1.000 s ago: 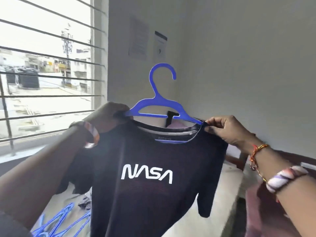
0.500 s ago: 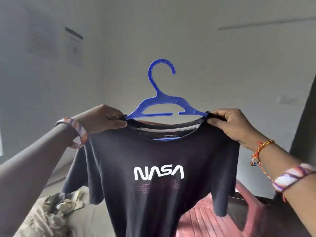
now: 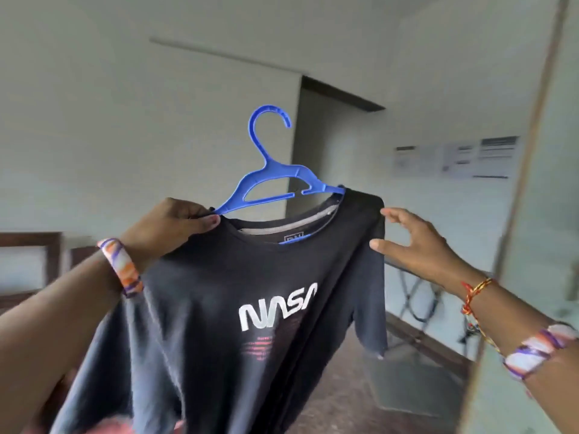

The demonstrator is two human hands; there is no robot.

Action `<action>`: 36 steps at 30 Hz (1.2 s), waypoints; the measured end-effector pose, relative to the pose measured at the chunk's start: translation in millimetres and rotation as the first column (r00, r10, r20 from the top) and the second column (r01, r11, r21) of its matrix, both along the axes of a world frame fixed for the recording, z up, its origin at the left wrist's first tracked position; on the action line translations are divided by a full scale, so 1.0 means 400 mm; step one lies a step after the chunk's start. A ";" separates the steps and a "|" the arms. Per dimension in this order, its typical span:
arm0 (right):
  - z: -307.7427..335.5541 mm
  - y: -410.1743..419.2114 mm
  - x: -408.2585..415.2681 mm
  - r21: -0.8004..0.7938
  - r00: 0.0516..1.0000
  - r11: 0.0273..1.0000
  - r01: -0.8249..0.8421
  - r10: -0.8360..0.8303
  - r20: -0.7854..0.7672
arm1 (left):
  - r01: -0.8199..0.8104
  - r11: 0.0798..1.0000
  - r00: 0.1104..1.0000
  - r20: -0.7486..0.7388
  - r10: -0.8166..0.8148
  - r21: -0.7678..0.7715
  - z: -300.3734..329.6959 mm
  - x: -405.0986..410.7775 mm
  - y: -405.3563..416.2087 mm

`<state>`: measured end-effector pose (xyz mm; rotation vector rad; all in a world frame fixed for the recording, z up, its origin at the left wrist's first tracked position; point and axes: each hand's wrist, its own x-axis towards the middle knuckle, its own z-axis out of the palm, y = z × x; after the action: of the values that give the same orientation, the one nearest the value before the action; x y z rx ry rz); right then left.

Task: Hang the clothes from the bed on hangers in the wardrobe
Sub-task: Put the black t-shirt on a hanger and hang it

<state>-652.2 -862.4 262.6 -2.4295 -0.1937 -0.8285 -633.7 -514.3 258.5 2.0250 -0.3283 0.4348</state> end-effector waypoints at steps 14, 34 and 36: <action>-0.102 -0.609 -0.112 0.178 0.926 0.923 0.341 -0.297 -0.235 | 0.509 0.601 0.379 -0.467 -0.799 -0.616 -0.100 0.068 -1.281; -0.222 -1.510 -0.120 0.181 0.519 0.557 0.810 -0.826 0.220 | 0.660 0.211 -0.227 -0.460 -0.858 -0.721 -0.060 0.109 -2.422; -0.205 -1.629 -0.114 0.219 0.508 0.580 0.785 -0.804 0.309 | 0.711 0.144 -0.226 -0.418 -0.880 -0.688 -0.030 0.114 -2.540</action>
<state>-697.7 -1513.8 180.4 -2.2135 0.8997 -1.6784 -588.2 -1530.2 246.6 1.0786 -0.9135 -1.3383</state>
